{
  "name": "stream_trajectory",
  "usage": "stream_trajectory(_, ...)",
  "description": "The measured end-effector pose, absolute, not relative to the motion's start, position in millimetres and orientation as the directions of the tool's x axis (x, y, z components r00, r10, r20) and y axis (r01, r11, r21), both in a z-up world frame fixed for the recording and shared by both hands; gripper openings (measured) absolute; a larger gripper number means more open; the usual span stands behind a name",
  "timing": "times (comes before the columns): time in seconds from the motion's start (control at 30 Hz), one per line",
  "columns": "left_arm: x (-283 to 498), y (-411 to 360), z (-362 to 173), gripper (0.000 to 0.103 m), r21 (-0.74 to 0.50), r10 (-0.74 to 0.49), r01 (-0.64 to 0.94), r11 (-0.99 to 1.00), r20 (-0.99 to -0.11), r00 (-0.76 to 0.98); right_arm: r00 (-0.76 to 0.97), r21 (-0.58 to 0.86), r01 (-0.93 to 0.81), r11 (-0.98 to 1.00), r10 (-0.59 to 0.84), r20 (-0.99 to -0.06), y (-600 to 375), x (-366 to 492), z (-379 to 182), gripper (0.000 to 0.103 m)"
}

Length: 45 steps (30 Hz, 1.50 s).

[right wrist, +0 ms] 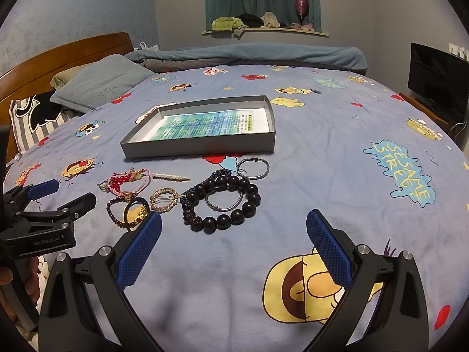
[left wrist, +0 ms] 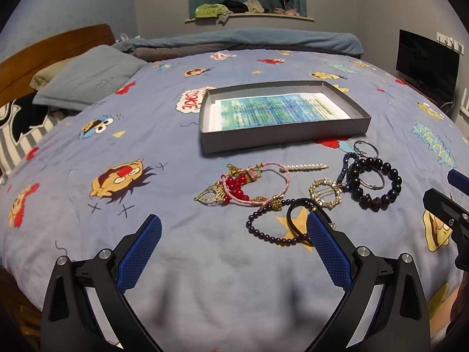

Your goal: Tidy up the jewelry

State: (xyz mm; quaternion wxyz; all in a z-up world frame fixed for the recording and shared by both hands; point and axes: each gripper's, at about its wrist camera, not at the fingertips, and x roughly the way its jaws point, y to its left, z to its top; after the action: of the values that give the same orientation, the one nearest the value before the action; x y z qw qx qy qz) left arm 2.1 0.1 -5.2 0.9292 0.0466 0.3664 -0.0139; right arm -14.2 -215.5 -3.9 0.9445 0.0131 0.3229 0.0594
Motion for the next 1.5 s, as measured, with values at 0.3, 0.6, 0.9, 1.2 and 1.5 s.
stream_trajectory(0.3, 3, 0, -8, 0.098, 0.077, 0.007, 0.063, 0.995, -0.685, 0.729, 0.782, 0.065, -0.102, 0.993, 0.12, -0.611, -213, -17, 0, 0.098)
stream_trajectory(0.6, 3, 0, -10, 0.098, 0.078, 0.007, 0.065, 0.995, -0.688, 0.726, 0.781, 0.066, -0.103, 0.993, 0.122, -0.612, -213, -16, -1, 0.098)
stream_trajectory(0.9, 5, 1, -10, 0.098, 0.079, 0.006, 0.067, 0.995, -0.69, 0.724, 0.775, 0.068, -0.101, 0.993, 0.121, -0.621, -213, -15, -3, 0.098)
stream_trajectory(1.2, 6, 2, -11, 0.098, 0.078, 0.004, 0.07, 0.994, -0.694, 0.72, 0.77, 0.069, -0.104, 0.992, 0.124, -0.626, -213, -11, -4, 0.098)
stream_trajectory(1.5, 12, 3, -16, 0.098, 0.081, 0.003, 0.076, 0.994, -0.699, 0.715, 0.763, 0.07, -0.104, 0.992, 0.125, -0.634, -214, -8, -8, 0.098)
